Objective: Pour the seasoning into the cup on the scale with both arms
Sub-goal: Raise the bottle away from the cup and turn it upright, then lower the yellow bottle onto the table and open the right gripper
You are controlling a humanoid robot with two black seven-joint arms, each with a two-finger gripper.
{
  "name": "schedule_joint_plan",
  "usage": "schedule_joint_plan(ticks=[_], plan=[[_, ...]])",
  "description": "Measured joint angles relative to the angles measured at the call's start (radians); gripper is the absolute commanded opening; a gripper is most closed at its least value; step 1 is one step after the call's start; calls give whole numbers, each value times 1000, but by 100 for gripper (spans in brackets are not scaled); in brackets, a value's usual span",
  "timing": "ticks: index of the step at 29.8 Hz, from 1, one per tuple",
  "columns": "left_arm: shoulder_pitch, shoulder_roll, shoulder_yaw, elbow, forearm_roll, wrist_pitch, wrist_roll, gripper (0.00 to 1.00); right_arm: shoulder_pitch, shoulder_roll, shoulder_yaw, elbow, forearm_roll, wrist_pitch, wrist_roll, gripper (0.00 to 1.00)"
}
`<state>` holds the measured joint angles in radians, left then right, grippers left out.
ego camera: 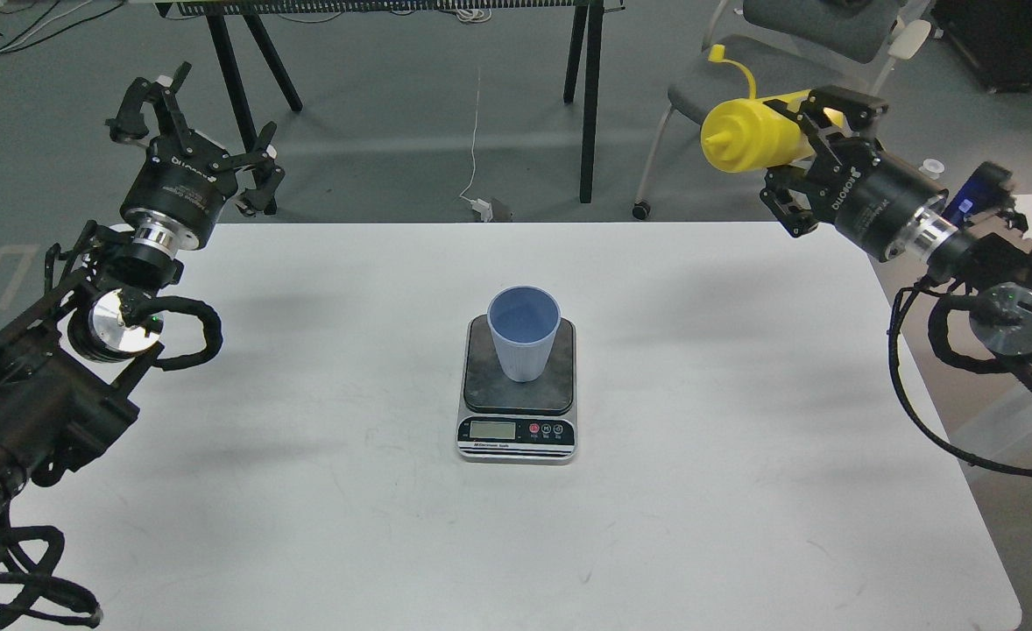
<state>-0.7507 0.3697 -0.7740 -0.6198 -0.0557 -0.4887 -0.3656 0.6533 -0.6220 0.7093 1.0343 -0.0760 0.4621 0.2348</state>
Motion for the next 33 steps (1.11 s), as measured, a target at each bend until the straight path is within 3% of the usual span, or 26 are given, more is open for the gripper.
schedule_joint_plan(ticks=[8,17,28,29,33], plan=[[6,13,-6,0,-1,0,-1,100,-298,223,277,-35,204,26,5,38],[20,32,7,0,9,0,1,100,-368,490,359,-206,277,26,6,39],[25,42,16,0,17,0,7,100,-443,578,367,-218,314,27,3,42],[26,45,16,0,17,0,7,100,-445,578,365,-219,314,27,2,43],[26,50,20,0,30,0,9,100,-454,578,359,-213,313,27,0,65]])
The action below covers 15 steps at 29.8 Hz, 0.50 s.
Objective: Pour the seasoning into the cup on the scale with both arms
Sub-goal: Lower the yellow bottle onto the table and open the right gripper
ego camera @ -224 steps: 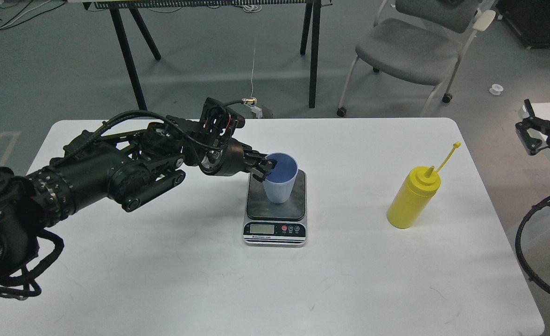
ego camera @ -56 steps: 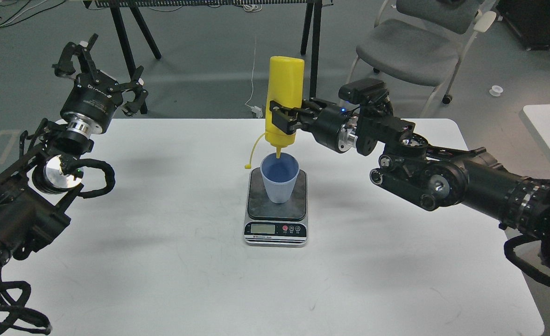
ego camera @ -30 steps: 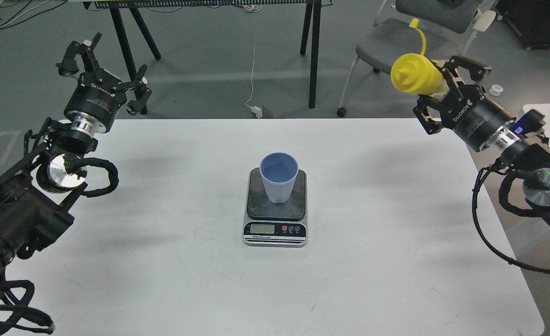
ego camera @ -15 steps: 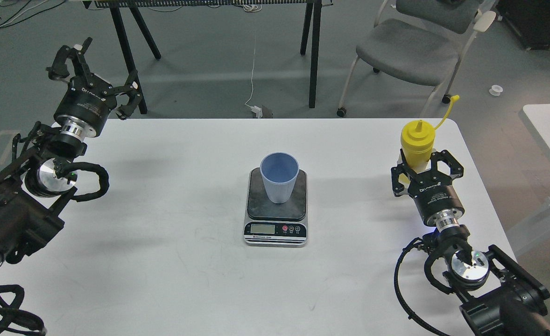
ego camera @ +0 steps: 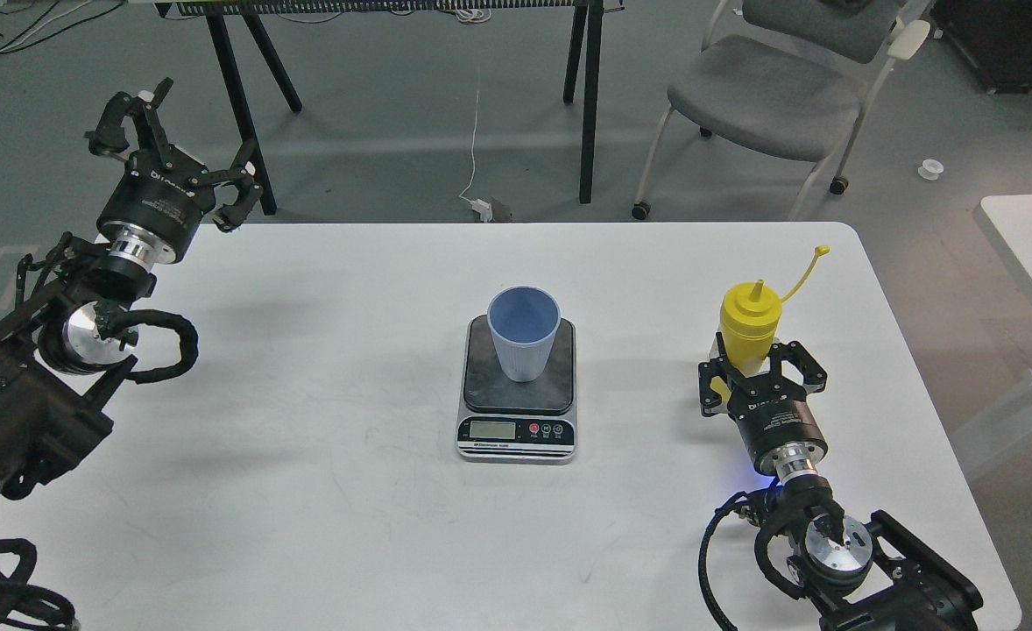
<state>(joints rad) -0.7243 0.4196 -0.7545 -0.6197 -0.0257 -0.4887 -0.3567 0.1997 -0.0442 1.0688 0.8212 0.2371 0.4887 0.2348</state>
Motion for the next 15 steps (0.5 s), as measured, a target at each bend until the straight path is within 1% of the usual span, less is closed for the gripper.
schedule_joint_plan(ticks=[1,2,6,9,15], plan=[[0,0,1,0,5,0,0,100,-3,-1,0,3,0,0,0,72],[0,0,2,0,9,0,0,100,-5,-2,0,5,1,0,-1,76],[-4,3,3,-5,15,0,1,100,-20,-3,1,16,4,0,-1,85],[-5,9,3,-10,15,0,1,100,-36,-9,5,49,5,0,1,96],[-5,14,3,-11,15,0,1,100,-73,-48,10,99,5,0,8,99]])
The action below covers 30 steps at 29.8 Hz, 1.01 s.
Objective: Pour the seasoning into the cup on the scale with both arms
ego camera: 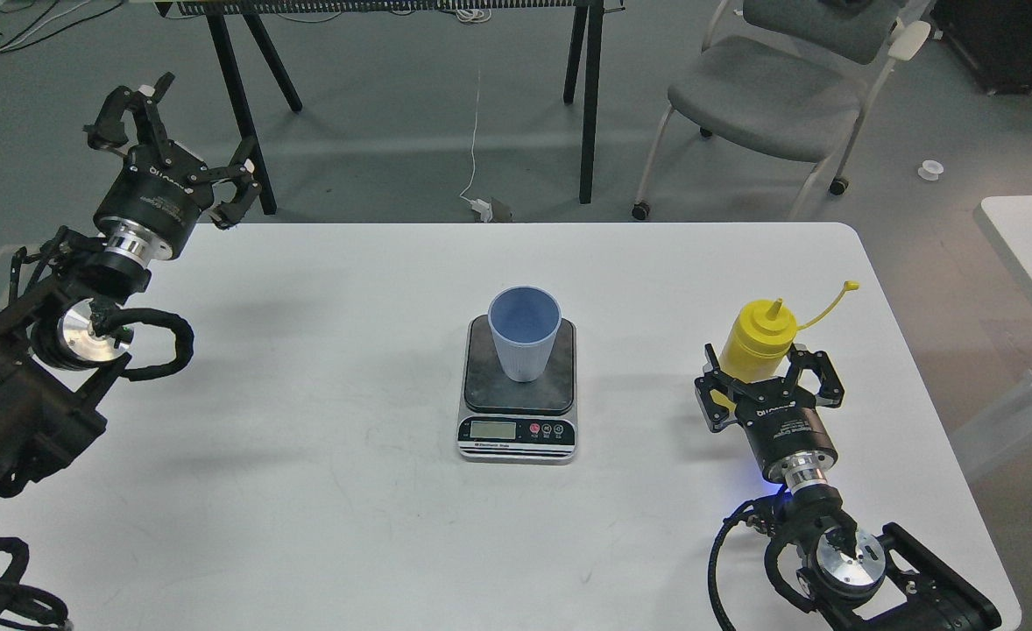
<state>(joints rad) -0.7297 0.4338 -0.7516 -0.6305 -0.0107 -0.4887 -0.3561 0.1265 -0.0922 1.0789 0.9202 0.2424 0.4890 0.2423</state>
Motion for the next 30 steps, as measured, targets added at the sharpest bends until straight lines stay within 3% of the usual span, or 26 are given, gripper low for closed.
schedule_joint_plan(ticks=[11,18,23,30], plan=[[3,16,0,-3,0,0,0,100,-262,-117,8,239,-14,0,2,99],[5,48,-17,-4,-11,0,-7,100,-221,-348,69,261,-71,0,2,99],[9,49,-35,-5,-28,0,-10,100,-6,-478,85,114,-75,0,1,99],[57,48,-46,-4,-135,0,-7,100,377,-456,11,-220,-102,0,-4,100]])
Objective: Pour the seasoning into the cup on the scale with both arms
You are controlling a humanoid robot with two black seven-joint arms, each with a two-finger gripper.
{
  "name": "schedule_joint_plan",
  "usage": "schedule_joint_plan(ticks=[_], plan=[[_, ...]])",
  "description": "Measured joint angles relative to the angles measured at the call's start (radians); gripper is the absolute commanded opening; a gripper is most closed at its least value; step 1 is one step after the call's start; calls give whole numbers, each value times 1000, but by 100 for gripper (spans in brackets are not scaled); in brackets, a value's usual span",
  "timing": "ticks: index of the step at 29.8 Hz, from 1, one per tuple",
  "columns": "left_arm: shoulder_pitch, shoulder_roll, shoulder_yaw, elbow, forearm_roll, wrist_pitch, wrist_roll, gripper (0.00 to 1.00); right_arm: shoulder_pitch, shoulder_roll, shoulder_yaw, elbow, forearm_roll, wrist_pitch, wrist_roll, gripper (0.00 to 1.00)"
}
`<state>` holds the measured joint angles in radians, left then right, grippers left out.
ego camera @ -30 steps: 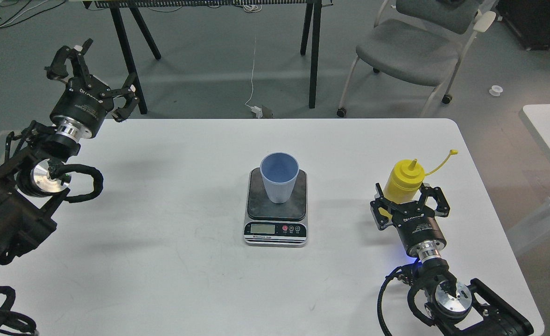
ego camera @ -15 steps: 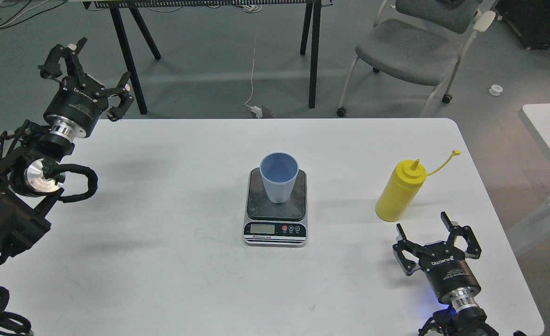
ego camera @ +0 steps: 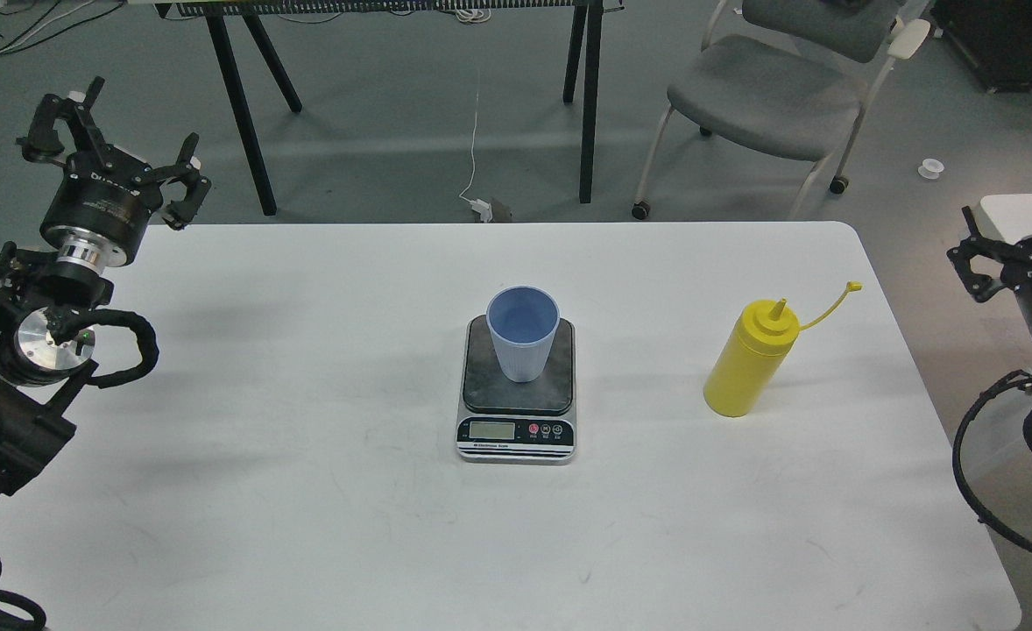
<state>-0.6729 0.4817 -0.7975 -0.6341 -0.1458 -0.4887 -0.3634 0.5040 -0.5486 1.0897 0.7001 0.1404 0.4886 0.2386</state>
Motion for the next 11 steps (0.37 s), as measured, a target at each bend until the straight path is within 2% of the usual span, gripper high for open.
schedule_joint_plan(ticks=[6,11], plan=[[21,-3,0,1,-15,0,0,100,206,77,-69,-187,-2,0,-3,100],[22,-4,0,2,-15,0,-1,100,266,143,-89,-258,-2,0,-1,100]])
